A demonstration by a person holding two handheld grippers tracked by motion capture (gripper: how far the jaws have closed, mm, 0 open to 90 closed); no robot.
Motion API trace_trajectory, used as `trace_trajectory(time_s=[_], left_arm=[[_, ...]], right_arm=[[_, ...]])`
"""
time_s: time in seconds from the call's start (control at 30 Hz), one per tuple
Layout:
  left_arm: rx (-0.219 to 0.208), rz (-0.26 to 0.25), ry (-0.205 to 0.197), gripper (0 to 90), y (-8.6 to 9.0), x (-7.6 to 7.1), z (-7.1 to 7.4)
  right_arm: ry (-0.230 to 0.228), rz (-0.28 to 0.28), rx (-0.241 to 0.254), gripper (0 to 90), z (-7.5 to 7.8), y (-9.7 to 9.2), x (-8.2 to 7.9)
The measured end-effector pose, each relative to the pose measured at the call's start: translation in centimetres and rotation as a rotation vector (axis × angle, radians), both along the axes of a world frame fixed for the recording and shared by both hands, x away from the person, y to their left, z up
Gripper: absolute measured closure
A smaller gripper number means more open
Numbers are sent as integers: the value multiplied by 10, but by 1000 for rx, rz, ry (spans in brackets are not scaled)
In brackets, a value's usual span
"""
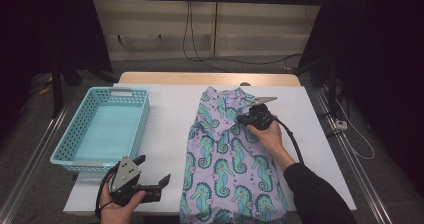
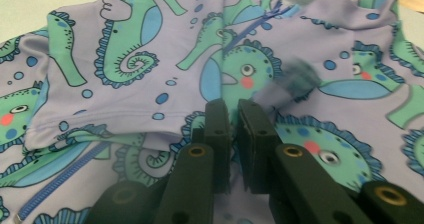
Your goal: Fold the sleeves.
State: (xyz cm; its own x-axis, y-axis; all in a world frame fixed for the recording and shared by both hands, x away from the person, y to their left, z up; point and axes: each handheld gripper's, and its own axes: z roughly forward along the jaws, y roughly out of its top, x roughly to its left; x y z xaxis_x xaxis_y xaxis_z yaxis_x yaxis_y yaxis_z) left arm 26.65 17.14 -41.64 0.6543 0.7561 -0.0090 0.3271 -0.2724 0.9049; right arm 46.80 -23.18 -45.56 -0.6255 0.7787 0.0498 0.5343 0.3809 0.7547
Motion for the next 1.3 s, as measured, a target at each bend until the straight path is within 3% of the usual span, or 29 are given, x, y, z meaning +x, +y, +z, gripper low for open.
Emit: trace_trajectory(time_s=[0.13,0.3,0.53,0.57,0.77,0.97,1.03,1.13,1.3], left_arm=[[-2,-4,-1,49,0,0,0],[1,-8,-1,49,-2,0,0],[-15,-12,-6,50,-8,2,0],[-14,-18,-6,50,-11,3,0],[-19,-32,-11,52,-20,7,-1],[-59,-33,-17,55,-32,18,-2],[-93,-31,8,66,-34,25,-3],[-57,-39,-2,67,-42,33,-7],[-37,-44,1,66,-52,44,-11]], right_arm=[[23,25,-23,798,-6,7,-3],[21,32,-19,710,-2,6,-9],[-3,13,1,591,4,-15,-23],[-11,-1,25,539,8,-25,-30],[-24,-21,44,465,13,-43,-48],[-27,-28,62,395,16,-51,-64],[-28,-32,65,374,16,-52,-68],[-30,-38,64,349,16,-55,-76],[-33,-54,80,313,18,-62,-90]])
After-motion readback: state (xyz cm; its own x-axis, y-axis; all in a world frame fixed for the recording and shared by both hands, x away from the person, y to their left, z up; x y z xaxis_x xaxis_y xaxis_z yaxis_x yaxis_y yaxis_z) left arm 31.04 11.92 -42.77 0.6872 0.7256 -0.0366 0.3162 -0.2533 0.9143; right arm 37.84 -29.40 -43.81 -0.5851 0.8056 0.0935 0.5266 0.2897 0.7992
